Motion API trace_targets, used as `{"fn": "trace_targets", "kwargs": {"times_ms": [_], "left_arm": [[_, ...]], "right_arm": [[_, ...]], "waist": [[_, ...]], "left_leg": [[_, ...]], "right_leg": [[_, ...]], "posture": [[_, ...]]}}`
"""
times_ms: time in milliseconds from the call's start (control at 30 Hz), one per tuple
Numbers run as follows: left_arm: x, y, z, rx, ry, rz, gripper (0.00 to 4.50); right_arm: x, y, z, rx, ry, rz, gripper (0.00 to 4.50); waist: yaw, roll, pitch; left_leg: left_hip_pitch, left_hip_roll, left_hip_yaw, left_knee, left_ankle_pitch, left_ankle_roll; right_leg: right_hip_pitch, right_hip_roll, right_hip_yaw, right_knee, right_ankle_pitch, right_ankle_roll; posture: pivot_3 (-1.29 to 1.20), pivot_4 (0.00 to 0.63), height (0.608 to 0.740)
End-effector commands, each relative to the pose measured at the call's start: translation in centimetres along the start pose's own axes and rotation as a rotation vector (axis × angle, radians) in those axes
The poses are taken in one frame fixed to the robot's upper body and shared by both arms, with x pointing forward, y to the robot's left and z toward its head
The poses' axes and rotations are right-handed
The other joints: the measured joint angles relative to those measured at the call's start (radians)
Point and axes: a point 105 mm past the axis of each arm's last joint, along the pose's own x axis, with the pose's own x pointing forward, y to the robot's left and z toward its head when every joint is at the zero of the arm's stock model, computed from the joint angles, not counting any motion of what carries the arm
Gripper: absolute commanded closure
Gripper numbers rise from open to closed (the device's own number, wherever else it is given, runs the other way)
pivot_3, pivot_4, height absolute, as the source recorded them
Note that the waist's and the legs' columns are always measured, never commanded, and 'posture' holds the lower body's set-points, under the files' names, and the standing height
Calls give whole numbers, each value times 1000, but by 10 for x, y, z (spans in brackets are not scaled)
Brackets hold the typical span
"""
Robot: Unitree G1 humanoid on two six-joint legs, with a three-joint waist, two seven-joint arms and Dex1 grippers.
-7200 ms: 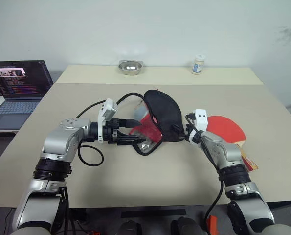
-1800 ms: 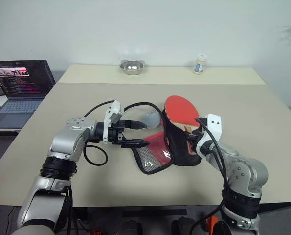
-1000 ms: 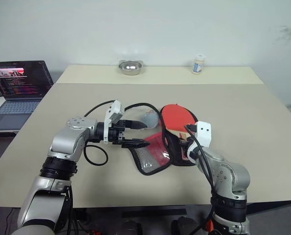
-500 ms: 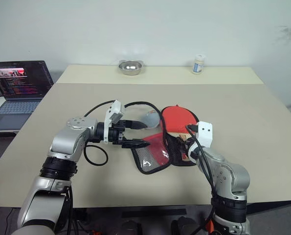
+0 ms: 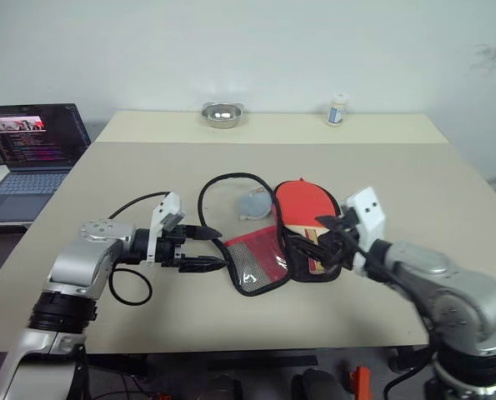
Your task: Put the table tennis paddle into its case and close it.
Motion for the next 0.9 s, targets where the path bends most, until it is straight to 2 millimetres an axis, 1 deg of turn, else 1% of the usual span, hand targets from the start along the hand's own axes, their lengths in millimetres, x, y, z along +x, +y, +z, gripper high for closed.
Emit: {"fn": "trace_targets", "kwargs": {"times_ms": [33,133,167,233,267,300,367,433,533,600,667,733,767,800,833,900], "left_arm": [[-18,13,-9,28,52,88,0],[-22,22,-15,43,83,127,0],[-23,27,-17,36,88,158,176],[-27,39,-27,24,136,218,551],[-27,47,-32,11,151,260,840],[-25,53,-35,7,160,283,1231],[-18,59,-36,4,158,301,1919],[-7,61,-32,-5,138,282,2651],[15,56,-23,-20,90,212,3598],[30,50,-10,-33,38,150,4378],[40,42,5,-35,-17,89,4445],[47,30,28,-23,-80,2,4445],[50,22,42,-13,-120,-44,4445],[52,18,51,-9,-145,-73,4445],[55,12,64,-3,-184,-103,4445],[65,-3,99,22,-281,-185,4445]], "right_arm": [[-23,7,23,-103,-34,123,15],[-32,4,27,-120,-21,142,15],[-35,3,28,-127,-15,146,1],[-41,-1,30,-149,7,147,0],[-44,-3,30,-161,23,141,0],[-47,-6,30,-172,35,131,0],[-50,-9,29,-183,48,117,0],[-51,-10,28,-187,55,112,0],[-54,-10,26,-195,68,107,0],[-59,-12,27,-207,81,92,0],[-64,-13,28,-213,89,80,0],[-70,-14,30,-217,97,71,0],[-73,-14,31,-218,103,67,0],[-75,-14,31,-218,107,65,0],[-78,-15,31,-217,114,59,0],[-85,-19,31,-215,126,38,0]], "waist": [[2,-1,0],[4,-1,0],[4,-1,0],[5,-1,0],[5,-1,0],[6,-1,0],[7,-1,0],[8,-2,-1],[21,-2,-1],[25,-3,-1],[27,-3,-1],[27,-3,-1],[27,-3,0],[27,-3,0],[27,-3,0],[28,-3,0]], "left_leg": [[0,0,0,0,0,0],[0,0,-1,-1,0,0],[0,0,0,-1,0,0],[-1,0,0,0,0,0],[-1,0,0,0,0,0],[-1,-1,0,0,0,0],[-1,-1,0,0,0,0],[-1,-1,0,0,0,0],[-2,-2,0,0,0,0],[-2,-2,0,0,0,0],[-2,-2,0,0,0,0],[-2,-2,0,0,0,0],[-2,-2,0,0,0,0],[-2,-2,0,0,0,0],[-2,-2,-1,0,0,0],[-2,-2,-1,1,0,0]], "right_leg": [[0,0,0,0,0,0],[0,-1,-1,-1,0,-1],[0,-2,0,-1,0,-1],[0,-5,0,-1,0,-1],[0,-5,-1,-1,0,-1],[0,-6,-1,-1,0,-1],[0,-6,-1,-1,0,0],[0,-6,-1,-1,0,0],[0,-6,-1,-1,0,0],[0,-6,-1,-2,0,0],[0,-6,-1,-1,0,0],[0,-6,-1,-1,0,0],[0,-6,-1,-2,0,0],[0,-6,-1,-1,0,0],[0,-6,-1,-1,0,0],[0,-6,-1,-1,0,0]], "posture": [[0,150,740],[0,150,740],[0,150,740],[0,150,740],[0,150,740],[0,150,740],[0,150,740],[0,150,740],[0,150,740],[0,150,740],[0,150,740],[0,150,740],[0,150,740],[0,150,740],[0,150,740],[0,150,740]]}}
